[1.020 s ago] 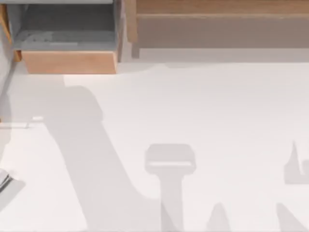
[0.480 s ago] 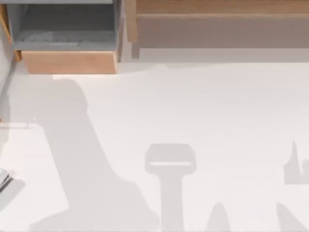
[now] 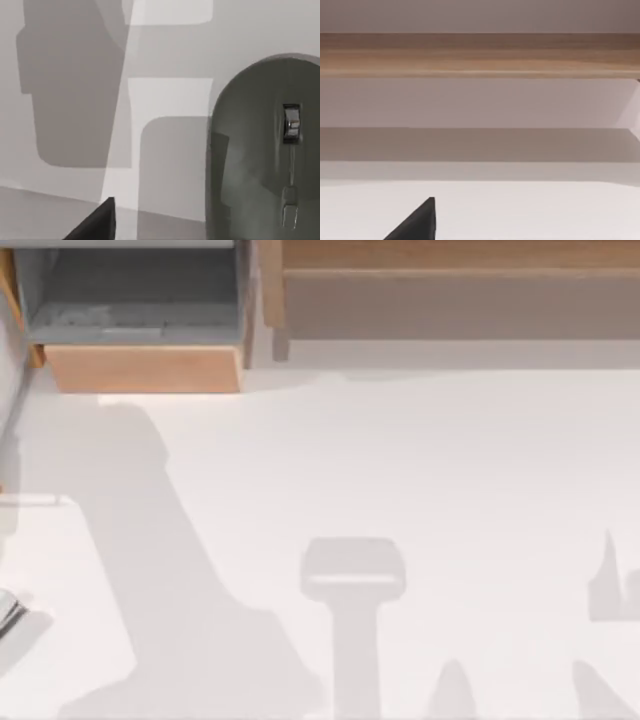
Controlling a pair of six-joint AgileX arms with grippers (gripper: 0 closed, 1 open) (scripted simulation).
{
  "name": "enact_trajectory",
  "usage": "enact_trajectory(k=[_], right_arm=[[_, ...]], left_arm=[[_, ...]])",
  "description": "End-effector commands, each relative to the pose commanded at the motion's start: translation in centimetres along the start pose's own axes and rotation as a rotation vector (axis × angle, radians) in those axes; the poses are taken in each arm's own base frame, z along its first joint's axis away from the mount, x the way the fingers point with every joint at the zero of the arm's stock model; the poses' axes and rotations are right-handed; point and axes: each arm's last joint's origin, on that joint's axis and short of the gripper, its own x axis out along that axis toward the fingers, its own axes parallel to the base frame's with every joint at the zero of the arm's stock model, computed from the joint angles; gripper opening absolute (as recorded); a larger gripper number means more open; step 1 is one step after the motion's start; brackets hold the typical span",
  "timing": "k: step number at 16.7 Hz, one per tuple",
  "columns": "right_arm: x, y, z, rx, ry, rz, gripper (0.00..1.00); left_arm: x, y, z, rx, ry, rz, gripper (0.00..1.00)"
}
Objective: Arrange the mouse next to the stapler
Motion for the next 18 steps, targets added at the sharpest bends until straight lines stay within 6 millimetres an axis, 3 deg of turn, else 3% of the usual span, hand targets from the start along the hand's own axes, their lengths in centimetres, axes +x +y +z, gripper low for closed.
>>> enact_trajectory(k=[9,18], right_arm=[[0.0,0.0,0.0,0.000,0.000,0.000,1.00],[0.0,0.0,0.0,0.000,0.000,0.000,1.00]], left_arm=[[1.4,-0.6,0.1,0.006,0.000,-0.002,1.00],[1.4,-0.6,0.1,0.006,0.000,-0.002,0.32]])
